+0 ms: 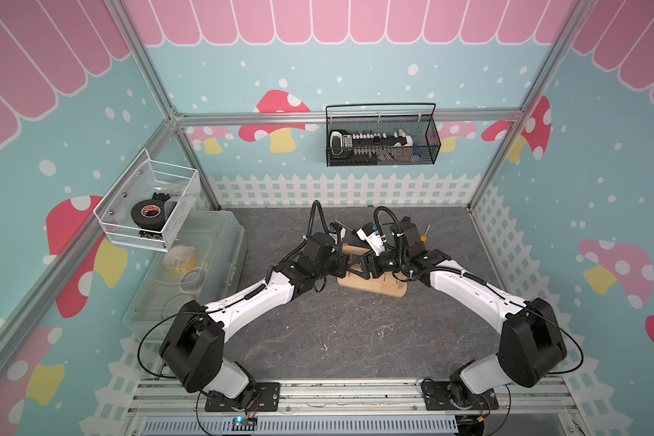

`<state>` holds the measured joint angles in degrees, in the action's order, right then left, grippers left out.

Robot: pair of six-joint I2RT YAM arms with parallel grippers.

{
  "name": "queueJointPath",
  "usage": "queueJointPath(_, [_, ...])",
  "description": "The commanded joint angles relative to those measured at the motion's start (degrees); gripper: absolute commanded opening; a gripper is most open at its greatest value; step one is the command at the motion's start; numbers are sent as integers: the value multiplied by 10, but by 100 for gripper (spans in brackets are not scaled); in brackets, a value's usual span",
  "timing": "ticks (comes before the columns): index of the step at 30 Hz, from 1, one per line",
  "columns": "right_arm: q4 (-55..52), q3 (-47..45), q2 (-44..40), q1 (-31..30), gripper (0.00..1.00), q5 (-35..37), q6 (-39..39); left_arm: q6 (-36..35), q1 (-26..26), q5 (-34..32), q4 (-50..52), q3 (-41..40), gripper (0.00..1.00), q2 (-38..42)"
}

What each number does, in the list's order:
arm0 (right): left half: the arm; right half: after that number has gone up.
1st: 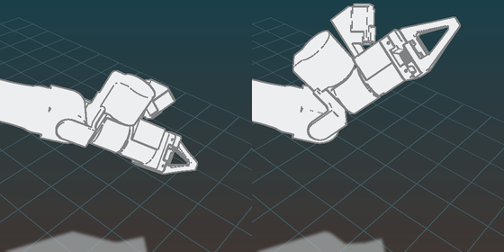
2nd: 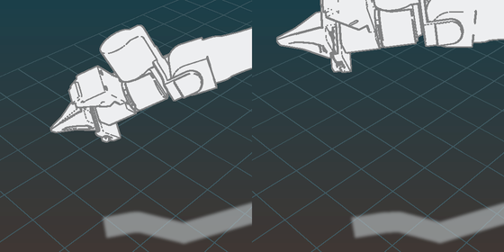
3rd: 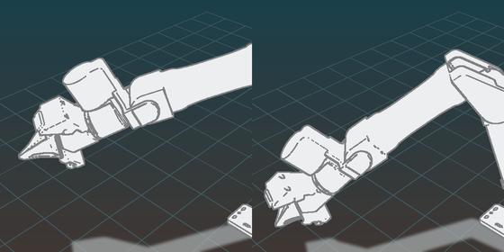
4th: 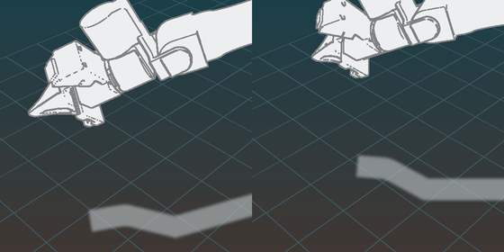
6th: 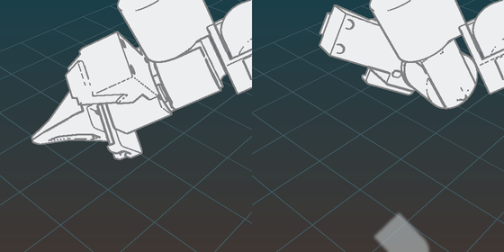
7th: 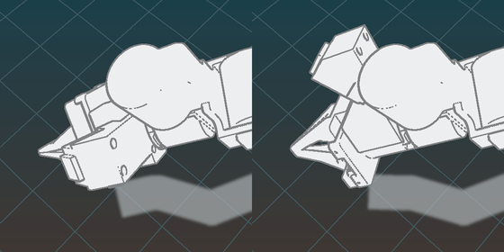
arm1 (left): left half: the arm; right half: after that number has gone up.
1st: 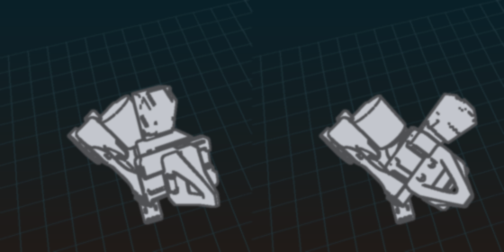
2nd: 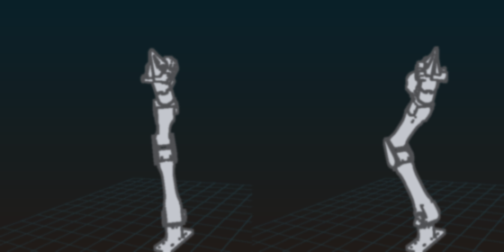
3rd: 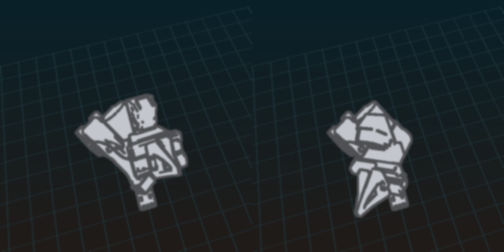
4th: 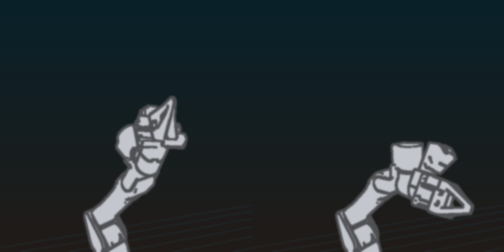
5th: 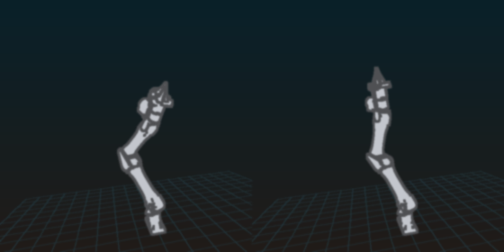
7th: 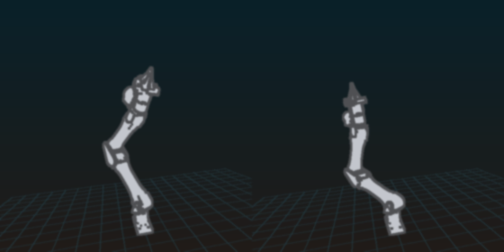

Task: Hang the necklace on the jewelry display stand
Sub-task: Hang the necklace on the stand.

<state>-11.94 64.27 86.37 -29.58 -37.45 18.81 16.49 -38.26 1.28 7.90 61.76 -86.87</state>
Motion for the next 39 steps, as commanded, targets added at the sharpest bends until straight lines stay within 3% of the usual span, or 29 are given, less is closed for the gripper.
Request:
queueJointPath(1, [7, 7, -13, 2, 64, -34, 2, 1, 3, -1, 3, 4, 0, 13])
queueJointPath(10, [14, -9, -29, 2, 63, -24, 11, 1, 3, 0, 2, 8, 0, 7])
queueJointPath(18, [17, -41, -98, 2, 61, 8, 37, -1, 2, 5, 4, 10, 0, 5])
queueJointPath(30, [52, -162, -182, 1, 48, 21, 91, 2, 2, 13, 4, 14, 0, 0])
queueJointPath(39, [264, -326, -250, -32, 36, 179, 129, 0, 3, 14, 12, 12, 0, 8])
